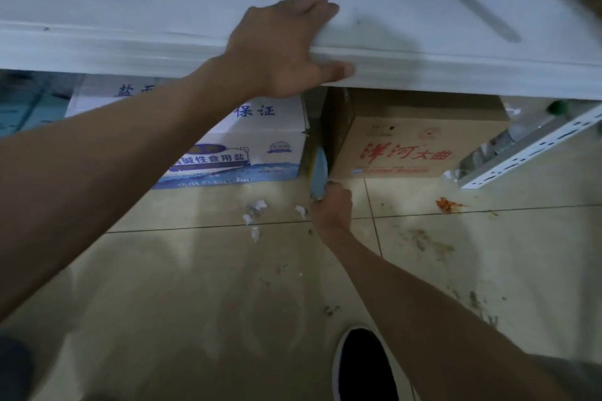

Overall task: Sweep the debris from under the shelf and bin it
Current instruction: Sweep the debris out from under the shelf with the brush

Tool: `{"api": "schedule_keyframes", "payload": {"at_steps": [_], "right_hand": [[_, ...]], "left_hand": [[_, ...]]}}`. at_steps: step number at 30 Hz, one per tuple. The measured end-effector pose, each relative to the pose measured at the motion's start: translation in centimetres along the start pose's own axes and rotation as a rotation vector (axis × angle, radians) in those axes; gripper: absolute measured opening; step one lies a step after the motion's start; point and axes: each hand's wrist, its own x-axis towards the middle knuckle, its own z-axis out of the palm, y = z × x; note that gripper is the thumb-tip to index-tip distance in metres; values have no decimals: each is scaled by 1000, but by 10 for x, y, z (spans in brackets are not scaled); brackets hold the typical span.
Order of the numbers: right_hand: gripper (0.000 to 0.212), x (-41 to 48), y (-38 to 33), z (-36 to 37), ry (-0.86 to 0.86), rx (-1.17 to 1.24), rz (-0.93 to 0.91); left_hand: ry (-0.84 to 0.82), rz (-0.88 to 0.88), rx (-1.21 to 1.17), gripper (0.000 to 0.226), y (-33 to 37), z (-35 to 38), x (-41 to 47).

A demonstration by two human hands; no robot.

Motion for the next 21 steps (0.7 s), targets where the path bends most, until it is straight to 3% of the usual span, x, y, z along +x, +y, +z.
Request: {"api": "schedule_keyframes", "payload": {"at_steps": [5,11,21], "right_hand": [[16,-20,-6,-13,74,25,-22],[19,25,-30,-14,140,-10,-152],[38,8,-2,-17,-84,-582,-283]], "left_hand": [[-14,-16,-39,88,-2,-1,1],[23,10,-4,87,-1,2,1],[37,1,-6,86,-2,3,4]]}}
